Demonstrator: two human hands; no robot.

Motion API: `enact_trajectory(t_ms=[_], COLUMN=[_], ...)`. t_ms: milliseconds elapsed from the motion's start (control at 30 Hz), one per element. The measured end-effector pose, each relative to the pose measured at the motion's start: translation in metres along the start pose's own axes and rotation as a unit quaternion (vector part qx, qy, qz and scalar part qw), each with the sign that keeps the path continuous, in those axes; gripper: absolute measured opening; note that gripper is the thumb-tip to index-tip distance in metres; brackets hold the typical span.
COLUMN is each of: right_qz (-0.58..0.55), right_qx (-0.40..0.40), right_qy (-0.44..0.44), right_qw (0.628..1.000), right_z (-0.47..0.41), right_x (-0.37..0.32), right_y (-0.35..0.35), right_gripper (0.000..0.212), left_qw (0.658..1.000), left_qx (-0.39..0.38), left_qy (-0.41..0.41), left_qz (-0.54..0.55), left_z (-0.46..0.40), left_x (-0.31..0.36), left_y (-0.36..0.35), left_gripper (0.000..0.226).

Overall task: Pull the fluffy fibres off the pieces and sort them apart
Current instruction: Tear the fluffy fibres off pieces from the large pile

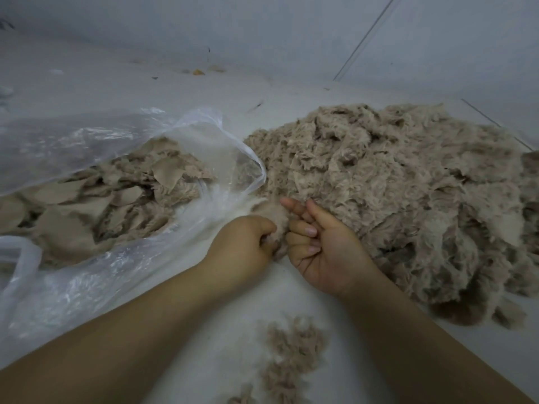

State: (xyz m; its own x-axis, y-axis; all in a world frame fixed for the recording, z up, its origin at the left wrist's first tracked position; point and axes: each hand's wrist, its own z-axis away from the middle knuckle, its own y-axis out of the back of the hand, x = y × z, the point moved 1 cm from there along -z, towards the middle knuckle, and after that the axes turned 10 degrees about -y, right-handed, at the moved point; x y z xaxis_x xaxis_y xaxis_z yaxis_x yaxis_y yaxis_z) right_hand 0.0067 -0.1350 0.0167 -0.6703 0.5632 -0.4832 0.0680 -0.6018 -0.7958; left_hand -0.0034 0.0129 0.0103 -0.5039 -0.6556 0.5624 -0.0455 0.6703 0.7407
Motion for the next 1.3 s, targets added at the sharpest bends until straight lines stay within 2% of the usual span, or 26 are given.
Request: enact_trajectory(t_ms=[67, 167, 267, 300, 367, 433, 467, 567, 767, 833, 1000, 1167, 1233, 1300], right_qz=[-0.007, -0.008, -0.003, -0.001, 0.006, 0.004, 0.004, 0.014, 0.023, 0.041, 0.08, 0.101, 0.113, 0.123], right_qx=[0.008, 0.014, 0.017, 0.017, 0.017, 0.021, 0.024, 0.029, 0.035, 0.036, 0.047, 0.026, 0.03, 0.032], right_qy=[-0.004, -0.001, 0.0, 0.001, 0.003, 0.003, 0.003, 0.001, 0.009, 0.01, 0.01, -0.011, -0.005, 0.001], right_qw=[1.0, 1.0, 1.0, 1.0, 1.0, 1.0, 1.0, 0.999, 0.999, 0.998, 0.996, 0.994, 0.993, 0.992], right_z=[-0.001, -0.001, -0.001, -0.001, -0.001, -0.003, -0.003, -0.003, -0.001, 0.0, 0.002, 0.003, 0.003, 0.003], right_x=[0.001, 0.001, 0.002, 0.002, 0.003, 0.004, 0.004, 0.004, 0.005, 0.005, 0.005, 0.005, 0.005, 0.006], right_y=[0.0, 0.0, 0.0, 0.0, -0.001, -0.002, -0.002, -0.002, -0.003, -0.004, -0.005, -0.007, -0.007, -0.008], right_gripper=[0.042, 0.049, 0.049, 0.047, 0.04, 0.033, 0.032, 0.033, 0.01, 0.011, 0.009, 0.02, 0.023, 0.022], left_qw=[0.999, 0.988, 0.975, 0.963, 0.917, 0.882, 0.885, 0.922, 0.881, 0.869, 0.885, 0.871, 0.873, 0.889], left_qx=[0.037, 0.129, 0.147, 0.147, 0.154, 0.167, 0.173, 0.179, 0.196, 0.192, 0.194, 0.237, 0.221, 0.207], left_qy=[0.009, 0.067, 0.095, 0.104, 0.109, 0.115, 0.121, 0.123, 0.084, 0.08, 0.085, 0.103, 0.098, 0.089], left_qz=[0.012, 0.051, 0.137, 0.202, 0.351, 0.425, 0.416, 0.32, 0.422, 0.448, 0.415, 0.417, 0.423, 0.398], left_z=[0.011, 0.01, 0.006, 0.006, 0.008, 0.005, 0.003, 0.0, 0.004, 0.004, 0.005, 0.003, 0.003, 0.004], left_x=[0.003, 0.002, 0.004, 0.005, 0.009, 0.011, 0.01, 0.006, 0.004, 0.004, -0.003, -0.006, -0.006, -0.005], left_y=[0.001, 0.006, 0.007, 0.007, 0.008, 0.009, 0.009, 0.007, 0.013, 0.012, 0.014, 0.015, 0.013, 0.01], left_gripper=[0.042, 0.022, 0.018, 0.017, 0.016, 0.016, 0.018, 0.018, 0.02, 0.018, 0.02, 0.031, 0.036, 0.036])
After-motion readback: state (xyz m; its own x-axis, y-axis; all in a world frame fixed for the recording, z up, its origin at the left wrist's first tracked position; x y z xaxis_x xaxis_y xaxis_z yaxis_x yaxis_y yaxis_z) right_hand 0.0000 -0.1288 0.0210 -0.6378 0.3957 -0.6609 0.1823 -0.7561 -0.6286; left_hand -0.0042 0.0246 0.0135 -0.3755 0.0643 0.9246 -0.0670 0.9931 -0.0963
